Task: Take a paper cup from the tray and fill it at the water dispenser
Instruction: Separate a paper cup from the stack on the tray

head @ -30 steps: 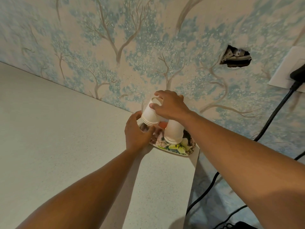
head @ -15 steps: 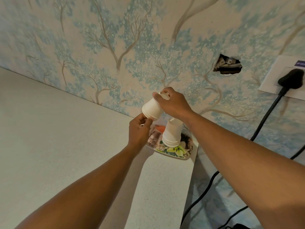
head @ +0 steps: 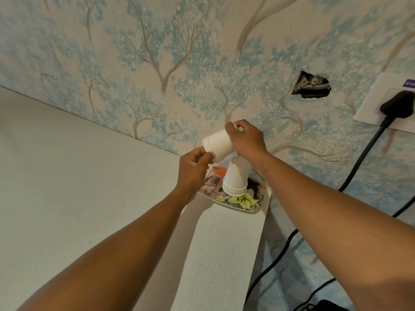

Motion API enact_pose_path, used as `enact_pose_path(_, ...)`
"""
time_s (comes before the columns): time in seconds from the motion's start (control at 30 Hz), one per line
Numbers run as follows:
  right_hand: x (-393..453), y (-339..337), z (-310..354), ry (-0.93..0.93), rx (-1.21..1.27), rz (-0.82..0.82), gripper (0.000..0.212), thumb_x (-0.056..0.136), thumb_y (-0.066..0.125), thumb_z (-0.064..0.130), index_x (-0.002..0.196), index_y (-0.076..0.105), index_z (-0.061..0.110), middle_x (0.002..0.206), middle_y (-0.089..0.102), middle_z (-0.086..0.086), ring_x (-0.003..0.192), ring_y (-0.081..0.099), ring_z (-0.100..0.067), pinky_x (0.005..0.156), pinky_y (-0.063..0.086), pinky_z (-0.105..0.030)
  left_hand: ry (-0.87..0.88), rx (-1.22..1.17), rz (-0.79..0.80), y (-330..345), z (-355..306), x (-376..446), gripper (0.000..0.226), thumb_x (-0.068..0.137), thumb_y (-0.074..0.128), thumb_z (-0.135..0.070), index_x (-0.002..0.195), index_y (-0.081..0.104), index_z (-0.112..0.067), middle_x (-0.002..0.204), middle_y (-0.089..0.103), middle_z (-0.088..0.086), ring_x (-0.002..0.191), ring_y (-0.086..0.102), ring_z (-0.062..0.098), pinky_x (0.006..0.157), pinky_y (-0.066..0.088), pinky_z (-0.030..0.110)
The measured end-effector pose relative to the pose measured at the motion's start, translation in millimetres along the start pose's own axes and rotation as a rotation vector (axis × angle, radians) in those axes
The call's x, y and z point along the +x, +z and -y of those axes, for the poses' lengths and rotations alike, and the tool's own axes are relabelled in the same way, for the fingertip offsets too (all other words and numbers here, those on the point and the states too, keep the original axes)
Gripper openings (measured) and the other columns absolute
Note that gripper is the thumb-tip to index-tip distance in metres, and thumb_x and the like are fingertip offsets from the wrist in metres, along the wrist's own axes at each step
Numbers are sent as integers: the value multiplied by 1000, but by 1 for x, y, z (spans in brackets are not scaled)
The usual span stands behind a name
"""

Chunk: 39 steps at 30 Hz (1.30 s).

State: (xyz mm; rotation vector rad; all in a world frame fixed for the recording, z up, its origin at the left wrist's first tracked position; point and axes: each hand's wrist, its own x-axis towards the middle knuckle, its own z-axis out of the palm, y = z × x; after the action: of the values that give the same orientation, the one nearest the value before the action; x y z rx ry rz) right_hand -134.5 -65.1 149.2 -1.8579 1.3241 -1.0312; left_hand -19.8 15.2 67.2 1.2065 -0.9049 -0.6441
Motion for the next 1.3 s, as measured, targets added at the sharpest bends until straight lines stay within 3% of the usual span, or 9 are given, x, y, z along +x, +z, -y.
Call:
enact_pose_path(0.13, 2, -6, -7, 123, 120, 89, 34, 85, 51, 48, 98, 64, 19, 86, 59, -9, 52, 49, -17, 40, 36, -22, -10, -19, 36, -4, -3, 1, 20, 93, 62, -22, 108, 73, -15, 76, 71, -12, 65, 59, 0, 66, 51, 24)
enact_pose_path(0.33, 0, -4, -7, 160, 216, 172, 31, 88, 51, 46, 96, 63, 19, 79, 56, -8, 42, 43, -13, 36, 33, -19, -1, 23, 53, -12, -7, 8, 25, 97, 57, -23, 115, 71, -11, 91, 72, -1, 81, 62, 10, 70, 52, 20)
enact_pose_path(0.43, -4, 0, -2, 136, 242, 213, 32, 90, 53, 48, 99, 63, 19, 78, 55, -6, 39, 43, -11, 38, 33, -19, -1, 53, 90, -17, -9, 13, 19, 97, 56, -17, 104, 74, -16, 92, 72, 10, 81, 61, 13, 68, 51, 22)
enact_pose_path(0.57, -9, 0, 3, 36, 30, 269, 34, 88, 54, 56, 102, 63, 26, 90, 61, -2, 58, 57, -12, 46, 41, -21, 42, 49, 96, -30, -8, 12, 23, 97, 57, -14, 92, 73, -30, 76, 73, -9, 68, 62, -2, 59, 50, 13)
enact_pose_path(0.7, -14, 6, 6, -220, -308, 308, 52, 72, 67, 66, 113, 58, 36, 106, 60, 5, 91, 58, -15, 69, 50, -30, 68, 69, 97, -39, -7, 11, 18, 97, 58, -15, 101, 74, -23, 78, 74, -17, 70, 65, -6, 60, 47, 8)
enact_pose_path(0.87, -20, 14, 7, -512, -651, 248, 78, 66, 62, 76, 132, 44, 39, 124, 58, 4, 110, 55, -22, 78, 40, -35, 113, 128, 140, -49, -11, 9, 20, 99, 58, -14, 98, 74, -26, 76, 74, -18, 68, 63, -9, 60, 45, 6)
enact_pose_path(0.97, -24, 18, 4, -565, -671, 234, 73, 72, 57, 73, 134, 40, 39, 125, 59, 1, 109, 57, -27, 81, 42, -38, 115, 121, 160, -53, -12, 8, 22, 99, 57, -13, 95, 74, -27, 78, 75, -15, 69, 64, -7, 61, 45, 6)
enact_pose_path(1.17, -31, 24, 6, -527, -697, 200, 66, 71, 50, 71, 126, 40, 38, 112, 63, -1, 96, 60, -29, 76, 44, -39, 75, 110, 228, -59, -14, 5, 22, 97, 60, -20, 105, 76, -7, 90, 77, 1, 78, 69, 3, 69, 48, 11)
enact_pose_path(1.3, -33, 30, 11, -459, -724, 189, 60, 68, 50, 66, 118, 40, 35, 102, 64, -1, 80, 53, -26, 68, 40, -37, 97, 137, 243, -55, -15, 4, 22, 99, 58, -18, 105, 75, -6, 97, 76, 10, 94, 72, 23, 87, 56, 31)
